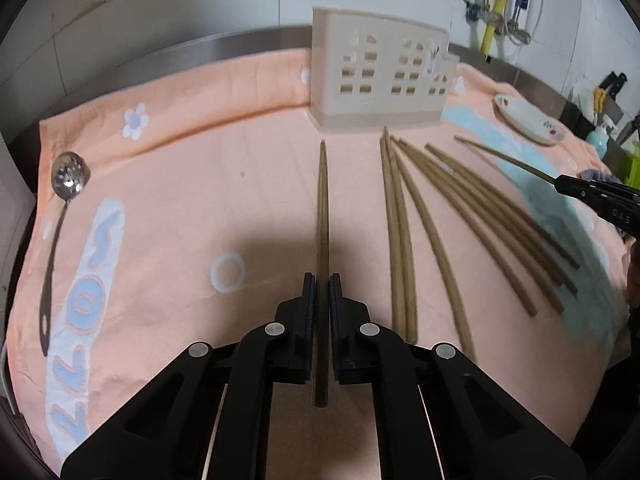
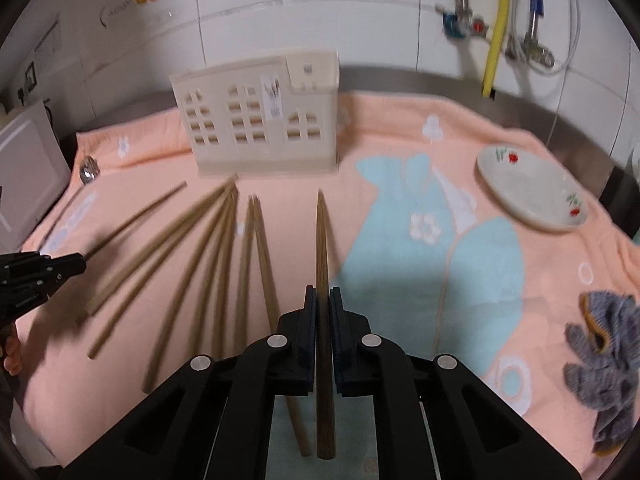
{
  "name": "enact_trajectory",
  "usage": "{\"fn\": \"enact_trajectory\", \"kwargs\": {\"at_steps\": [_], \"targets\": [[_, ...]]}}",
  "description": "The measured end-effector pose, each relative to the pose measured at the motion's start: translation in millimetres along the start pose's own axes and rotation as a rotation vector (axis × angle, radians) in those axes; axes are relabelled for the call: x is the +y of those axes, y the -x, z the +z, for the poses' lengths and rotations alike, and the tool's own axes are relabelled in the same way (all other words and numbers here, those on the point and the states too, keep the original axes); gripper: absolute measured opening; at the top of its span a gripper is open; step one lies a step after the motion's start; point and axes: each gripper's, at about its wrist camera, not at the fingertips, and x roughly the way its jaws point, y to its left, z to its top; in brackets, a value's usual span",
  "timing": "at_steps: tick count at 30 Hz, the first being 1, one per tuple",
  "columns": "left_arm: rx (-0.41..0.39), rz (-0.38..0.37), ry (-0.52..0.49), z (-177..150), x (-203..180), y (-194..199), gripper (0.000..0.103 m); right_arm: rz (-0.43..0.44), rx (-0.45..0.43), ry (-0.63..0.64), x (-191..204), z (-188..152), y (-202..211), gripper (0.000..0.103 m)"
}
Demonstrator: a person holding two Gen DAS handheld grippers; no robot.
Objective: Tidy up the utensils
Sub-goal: 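Close the left tool on its chopstick while the right tool closes on another, then lift both held chopsticks upright and carry them over the white holder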
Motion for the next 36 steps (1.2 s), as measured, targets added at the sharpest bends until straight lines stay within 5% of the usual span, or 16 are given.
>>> {"fn": "enact_trajectory", "kwargs": {"at_steps": [20,36], "targets": [[-0.162,-0.050,-0.011,66.2,-8.4,48.5,0.005,0.068,-0.154,0.080,17.4,78.7,41.9,0.007],[-0.357,-0.081,-0.108,167.8,-38.6,118.5,0.005,0.114,-0.213,0.158,10.3,165.6,87.6,0.007]]}}
